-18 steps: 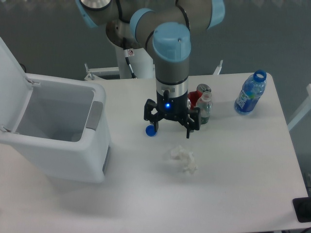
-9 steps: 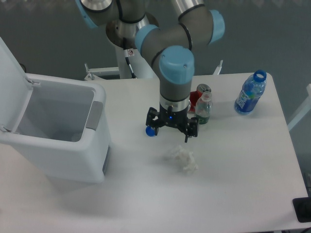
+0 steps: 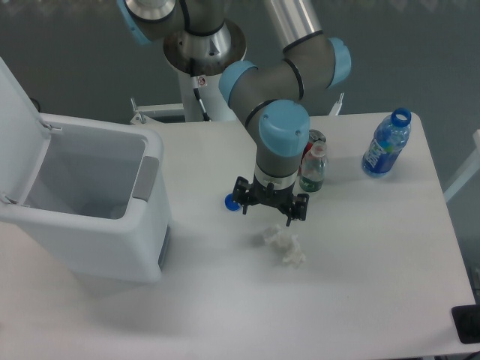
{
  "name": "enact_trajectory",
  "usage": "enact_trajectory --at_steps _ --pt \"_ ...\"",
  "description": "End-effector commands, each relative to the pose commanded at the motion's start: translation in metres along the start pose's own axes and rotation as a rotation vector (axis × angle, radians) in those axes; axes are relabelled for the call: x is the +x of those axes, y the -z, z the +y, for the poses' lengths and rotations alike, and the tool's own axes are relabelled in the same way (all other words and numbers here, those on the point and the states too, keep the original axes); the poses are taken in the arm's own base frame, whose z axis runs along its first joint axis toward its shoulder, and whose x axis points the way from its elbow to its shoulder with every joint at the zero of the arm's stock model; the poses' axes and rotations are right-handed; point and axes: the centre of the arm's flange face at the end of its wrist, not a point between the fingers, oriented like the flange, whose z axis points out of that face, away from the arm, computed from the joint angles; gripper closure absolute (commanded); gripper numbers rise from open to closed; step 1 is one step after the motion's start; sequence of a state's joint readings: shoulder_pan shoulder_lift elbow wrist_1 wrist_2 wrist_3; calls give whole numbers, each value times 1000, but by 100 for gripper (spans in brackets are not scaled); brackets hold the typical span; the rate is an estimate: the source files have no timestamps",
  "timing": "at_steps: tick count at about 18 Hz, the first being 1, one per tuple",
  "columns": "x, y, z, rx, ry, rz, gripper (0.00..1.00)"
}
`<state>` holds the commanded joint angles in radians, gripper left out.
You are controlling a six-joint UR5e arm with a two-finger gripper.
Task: Pick up the paper ball
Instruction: 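Lower the gripper onto the paper ball and close the fingers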
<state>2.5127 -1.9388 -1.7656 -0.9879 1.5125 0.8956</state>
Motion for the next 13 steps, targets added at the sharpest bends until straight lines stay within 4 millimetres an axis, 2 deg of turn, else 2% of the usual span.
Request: enact_trajectory --at_steps 5,9,13 --pt "-15 -19 -7 -61 -130 -20 1" --pt "-9 -34 -15 -95 -185 -14 1" --pt "-9 -39 -16 -99 -185 -7 1"
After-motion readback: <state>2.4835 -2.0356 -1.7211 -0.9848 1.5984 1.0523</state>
